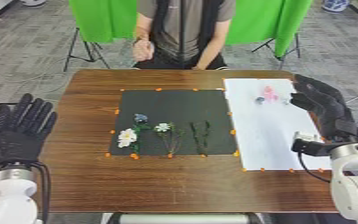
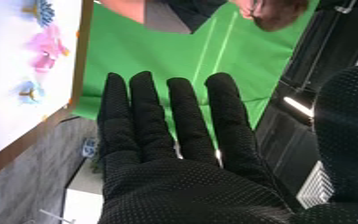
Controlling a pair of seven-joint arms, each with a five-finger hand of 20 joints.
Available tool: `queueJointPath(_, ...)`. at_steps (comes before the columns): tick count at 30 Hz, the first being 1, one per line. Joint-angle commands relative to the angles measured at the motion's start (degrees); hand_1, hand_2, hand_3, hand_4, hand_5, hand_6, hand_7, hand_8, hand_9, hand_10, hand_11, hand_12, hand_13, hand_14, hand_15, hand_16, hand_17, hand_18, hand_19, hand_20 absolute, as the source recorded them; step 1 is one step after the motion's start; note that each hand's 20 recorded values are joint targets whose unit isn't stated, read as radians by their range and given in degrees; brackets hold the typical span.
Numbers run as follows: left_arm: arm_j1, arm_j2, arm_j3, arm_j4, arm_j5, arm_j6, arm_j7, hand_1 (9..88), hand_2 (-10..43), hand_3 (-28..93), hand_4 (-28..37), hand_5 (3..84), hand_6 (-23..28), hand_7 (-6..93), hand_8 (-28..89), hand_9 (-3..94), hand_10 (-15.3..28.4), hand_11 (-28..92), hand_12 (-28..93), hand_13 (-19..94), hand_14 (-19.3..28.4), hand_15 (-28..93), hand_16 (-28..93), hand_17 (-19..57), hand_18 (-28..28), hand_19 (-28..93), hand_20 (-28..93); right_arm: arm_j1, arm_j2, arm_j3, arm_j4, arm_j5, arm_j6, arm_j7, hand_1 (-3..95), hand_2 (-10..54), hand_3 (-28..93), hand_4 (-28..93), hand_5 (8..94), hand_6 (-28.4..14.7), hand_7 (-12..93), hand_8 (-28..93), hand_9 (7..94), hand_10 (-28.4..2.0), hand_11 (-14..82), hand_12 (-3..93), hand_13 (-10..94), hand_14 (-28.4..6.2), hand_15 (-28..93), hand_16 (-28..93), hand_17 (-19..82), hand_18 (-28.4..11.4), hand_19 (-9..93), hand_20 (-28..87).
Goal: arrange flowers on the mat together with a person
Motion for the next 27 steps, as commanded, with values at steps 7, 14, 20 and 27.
queueJointPath(7, 0.3, -0.47, 1.2, 0.31, -2.47, 1.69, 0.39, 29.9, 14.6, 71, -28.3, 45.2, 7.1, 19.4, -12, 41.0, 14.8, 21, 8, 30, 13.4, 31, -9, -4.0, 12.5, 36, 10, -0.8, 0.1, -0.1, -1.2, -0.7, 1.0, 0.4, 22.0, 2.9, 69, -24, 40.5, -2.2, 13, -9, 39.9, -14.2, 5.0, 16.7, 30, -16.2, 18, 23, 14, -16.8, 35, 15)
queueJointPath(14, -0.7, 0.21, 1.66, 0.61, -1.77, 1.69, -0.27, 30.1, 15.0, 71, -28.3, 45.6, 7.2, 19.8, -12, 41.4, 14.9, 22, 8, 30, 13.5, 32, -10, -4.1, 12.5, 36, 10, -0.7, 1.0, -0.4, -1.1, -0.1, 2.3, -1.3, 22.0, 4.2, 69, -24, 42.0, -2.1, 13, -9, 40.6, -14.3, 5.2, 16.4, 32, -16.1, 19, 23, 14, -16.9, 35, 15)
queueJointPath(20, -0.1, -0.18, 1.24, 0.5, -1.01, 0.9, -0.41, 30.1, 14.9, 71, -28.3, 45.5, 7.2, 19.7, -12, 41.4, 14.9, 22, 8, 30, 13.6, 32, -10, -4.1, 12.6, 36, 10, -0.4, 1.4, -1.2, -1.2, -0.7, 4.0, -2.0, 22.4, 4.9, 69, -24, 42.5, -2.1, 14, -9, 41.0, -14.0, 5.4, 16.2, 33, -15.8, 19, 23, 14, -16.9, 35, 15)
queueJointPath(27, 0.4, -0.51, 0.78, 0.38, -1.19, 0.69, -0.25, 30.1, 14.9, 71, -28.3, 45.4, 7.1, 19.6, -12, 41.3, 14.8, 22, 8, 30, 13.5, 32, -10, -4.2, 12.6, 36, 10, -1.1, 0.8, -1.2, -1.5, -0.3, 2.7, -2.4, 22.5, 5.0, 70, -24, 42.7, -2.0, 15, -10, 41.0, -13.9, 5.8, 16.1, 33, -15.6, 19, 23, 15, -17.0, 35, 15)
